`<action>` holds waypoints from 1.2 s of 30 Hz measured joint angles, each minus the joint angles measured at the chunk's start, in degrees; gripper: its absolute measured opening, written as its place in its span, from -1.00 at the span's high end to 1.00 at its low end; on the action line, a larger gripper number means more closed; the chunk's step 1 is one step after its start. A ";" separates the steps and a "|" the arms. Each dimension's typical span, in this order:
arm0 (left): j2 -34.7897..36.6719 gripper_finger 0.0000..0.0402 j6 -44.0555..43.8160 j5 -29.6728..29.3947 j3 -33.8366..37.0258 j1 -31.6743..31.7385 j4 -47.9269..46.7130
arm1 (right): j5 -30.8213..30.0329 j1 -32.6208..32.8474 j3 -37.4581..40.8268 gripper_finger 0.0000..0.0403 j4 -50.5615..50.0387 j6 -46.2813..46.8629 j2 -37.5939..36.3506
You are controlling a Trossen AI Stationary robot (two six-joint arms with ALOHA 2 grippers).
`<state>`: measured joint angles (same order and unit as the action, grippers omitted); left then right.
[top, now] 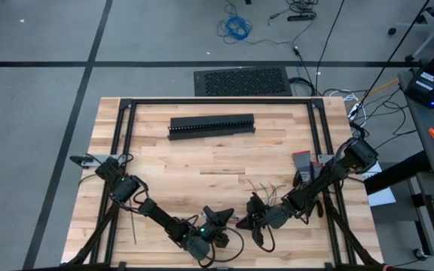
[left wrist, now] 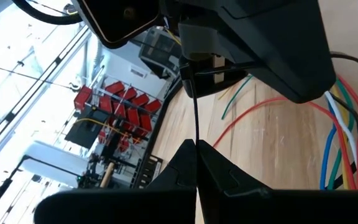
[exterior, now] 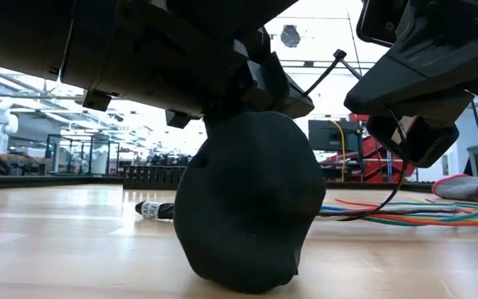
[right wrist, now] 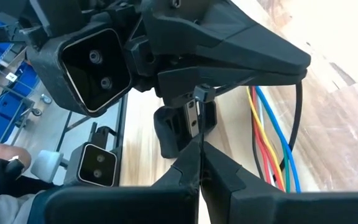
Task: Ziptie cables
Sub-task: Wrap the cable wires with the black zip tie
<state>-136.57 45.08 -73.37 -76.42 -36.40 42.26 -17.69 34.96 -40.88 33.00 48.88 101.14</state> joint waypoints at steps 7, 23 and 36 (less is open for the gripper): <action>0.04 1.00 -2.78 -0.23 0.00 0.02 -2.31 | -0.39 -0.01 0.00 1.00 0.11 -0.12 0.02; 0.04 1.00 -2.79 -0.21 0.00 -0.35 -2.47 | -1.55 -1.18 0.00 1.00 1.30 -1.64 -0.55; 0.08 1.00 -2.56 -0.19 -0.02 -0.37 -4.26 | -1.84 -1.14 0.00 1.00 1.15 -0.21 -0.66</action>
<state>-136.49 42.52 -73.56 -76.44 -36.77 38.00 -19.54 33.82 -40.88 34.15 48.67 100.49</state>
